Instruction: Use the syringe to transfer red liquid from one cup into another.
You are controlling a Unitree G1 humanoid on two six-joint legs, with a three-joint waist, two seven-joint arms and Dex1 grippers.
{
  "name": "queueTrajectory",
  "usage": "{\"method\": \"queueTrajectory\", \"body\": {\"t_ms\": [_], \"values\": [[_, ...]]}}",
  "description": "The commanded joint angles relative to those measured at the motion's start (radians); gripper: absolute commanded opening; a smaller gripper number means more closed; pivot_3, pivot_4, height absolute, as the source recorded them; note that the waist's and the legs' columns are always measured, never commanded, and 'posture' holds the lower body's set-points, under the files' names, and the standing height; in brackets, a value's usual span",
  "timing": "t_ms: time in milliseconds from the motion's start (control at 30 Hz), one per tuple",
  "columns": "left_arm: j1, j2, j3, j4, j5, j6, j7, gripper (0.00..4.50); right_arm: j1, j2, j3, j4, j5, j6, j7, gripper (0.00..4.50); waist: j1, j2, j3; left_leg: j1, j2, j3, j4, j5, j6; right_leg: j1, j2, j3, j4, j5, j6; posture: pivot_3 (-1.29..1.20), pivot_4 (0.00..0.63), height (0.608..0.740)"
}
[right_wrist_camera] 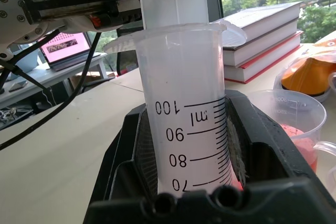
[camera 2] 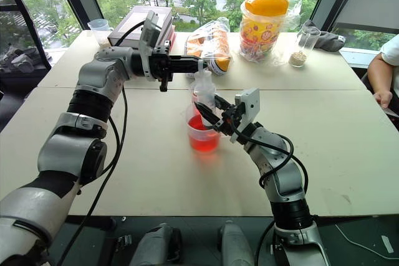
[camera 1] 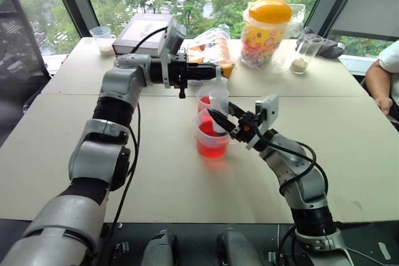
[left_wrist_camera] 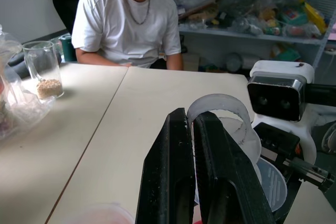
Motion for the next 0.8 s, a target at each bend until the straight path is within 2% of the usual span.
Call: {"method": "queueTrajectory", "body": {"t_ms": [33, 67, 167, 400, 800], "values": [[-0.055, 0.028, 0.074, -0.039, -0.019, -0.019, 0.058, 0.05, 0.009, -0.006, 0.064, -0.032, 0.003, 0.005, 0.051, 1.4, 0.0, 0.0, 0.0, 0.0, 0.0, 0.0, 0.0, 0.0, 0.0, 0.0, 0.0, 0.0, 0.0, 0.0, 0.0, 0.0, 0.15, 0.74], [-0.048, 0.029, 0.067, -0.047, -0.018, -0.013, 0.05, 0.05, 0.004, -0.005, 0.061, -0.035, 0.005, 0.004, 0.049, 1.4, 0.0, 0.0, 0.0, 0.0, 0.0, 0.0, 0.0, 0.0, 0.0, 0.0, 0.0, 0.0, 0.0, 0.0, 0.0, 0.0, 0.15, 0.74], [-0.033, 0.03, 0.058, -0.06, -0.018, 0.013, 0.049, 1.0, -0.013, -0.003, 0.048, -0.046, 0.015, 0.011, 0.041, 1.4, -0.002, 0.0, 0.0, 0.0, 0.0, 0.0, 0.0, 0.0, 0.0, 0.0, 0.0, 0.0, 0.0, 0.0, 0.0, 0.0, 0.15, 0.74], [0.018, 0.047, 0.056, -0.136, -0.019, 0.047, 0.059, 4.43, -0.064, -0.005, -0.005, -0.101, 0.068, 0.066, 0.01, 1.4, 0.0, 0.0, 0.0, 0.0, 0.0, 0.0, 0.0, 0.0, 0.0, 0.0, 0.0, 0.0, 0.0, 0.0, 0.0, 0.0, 0.15, 0.74], [0.181, 0.178, 0.093, -0.317, -0.04, 0.166, 0.107, 4.43, -0.125, -0.022, -0.08, -0.128, 0.15, 0.165, -0.042, 1.4, 0.0, 0.0, 0.0, 0.0, 0.0, 0.0, 0.0, 0.0, 0.0, 0.0, 0.0, 0.0, 0.0, 0.0, 0.0, 0.0, 0.15, 0.74]]}}
